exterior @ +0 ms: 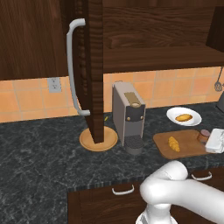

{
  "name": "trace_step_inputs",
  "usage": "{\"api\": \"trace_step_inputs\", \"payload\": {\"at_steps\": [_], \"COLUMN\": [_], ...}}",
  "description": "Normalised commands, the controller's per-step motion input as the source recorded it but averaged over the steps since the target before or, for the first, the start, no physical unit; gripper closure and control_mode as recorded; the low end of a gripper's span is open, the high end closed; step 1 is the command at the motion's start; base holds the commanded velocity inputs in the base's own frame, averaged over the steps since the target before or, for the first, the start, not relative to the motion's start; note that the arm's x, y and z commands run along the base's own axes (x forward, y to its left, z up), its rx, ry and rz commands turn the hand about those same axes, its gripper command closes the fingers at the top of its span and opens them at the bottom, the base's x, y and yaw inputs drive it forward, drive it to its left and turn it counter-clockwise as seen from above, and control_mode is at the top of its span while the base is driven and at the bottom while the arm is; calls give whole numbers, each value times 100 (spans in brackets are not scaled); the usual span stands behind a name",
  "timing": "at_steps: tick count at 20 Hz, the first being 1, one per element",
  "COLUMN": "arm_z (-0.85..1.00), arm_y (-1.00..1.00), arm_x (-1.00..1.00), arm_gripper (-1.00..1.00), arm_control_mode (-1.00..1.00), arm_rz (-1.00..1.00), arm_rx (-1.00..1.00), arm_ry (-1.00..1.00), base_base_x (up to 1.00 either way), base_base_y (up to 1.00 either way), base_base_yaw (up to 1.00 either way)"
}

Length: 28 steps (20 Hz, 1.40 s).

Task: From the different types of pastries on the counter, select a croissant and place it on the cutting board. Then retrieve a jar of jam from the cabinet and place it alongside the croissant on the cutting board.

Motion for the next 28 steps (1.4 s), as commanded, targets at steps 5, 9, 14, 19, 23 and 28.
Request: {"api": "trace_step_inputs", "payload": {"at_steps": [5, 9, 14, 19, 23, 28], "arm_z": [-4, -1, -12, -20, -23, -18], "arm_y": [28, 8, 38, 47, 10, -29], "arm_x": [0, 0, 3, 46, 94, 28], "arm_gripper": [100, 100, 100, 100, 100, 100], "arm_control_mode": [-100, -100, -100, -100, -100, -100], "arm_rz": [21, 8, 0, 0, 0, 0], "arm_rx": [7, 0, 5, 3, 1, 0], "arm_ry": [-6, -3, -3, -6, -2, -2], "base_base_x": [0, 0, 0, 0, 0, 0], "base_base_y": [0, 0, 0, 0, 0, 0], "base_base_yaw": [0, 0, 0, 0, 0, 0]}}
